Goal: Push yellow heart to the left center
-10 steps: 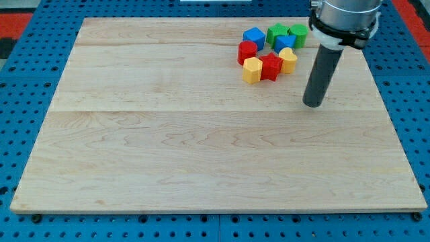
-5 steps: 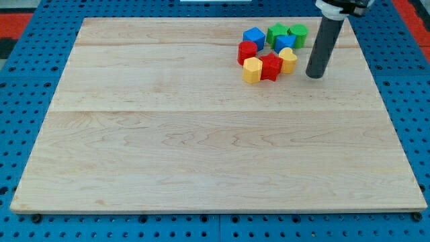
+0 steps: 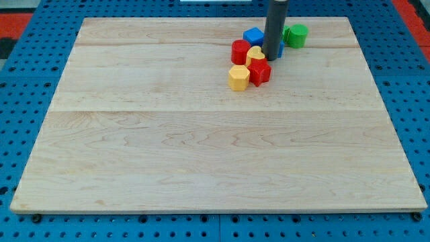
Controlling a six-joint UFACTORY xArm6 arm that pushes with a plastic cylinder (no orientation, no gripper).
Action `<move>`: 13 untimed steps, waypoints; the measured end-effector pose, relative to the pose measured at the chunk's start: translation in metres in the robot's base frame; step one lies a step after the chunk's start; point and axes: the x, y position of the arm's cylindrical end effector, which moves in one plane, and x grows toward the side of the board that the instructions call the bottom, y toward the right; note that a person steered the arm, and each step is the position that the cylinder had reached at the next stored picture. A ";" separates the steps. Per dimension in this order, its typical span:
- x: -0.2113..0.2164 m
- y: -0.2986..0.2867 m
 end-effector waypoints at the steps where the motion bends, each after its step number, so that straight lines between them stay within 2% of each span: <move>1: 0.000 -0.008; 6: 0.000 0.003; 8: 0.016 -0.096; 9: 0.043 -0.122; 10: 0.052 -0.179; 11: 0.049 -0.286; 13: -0.015 -0.216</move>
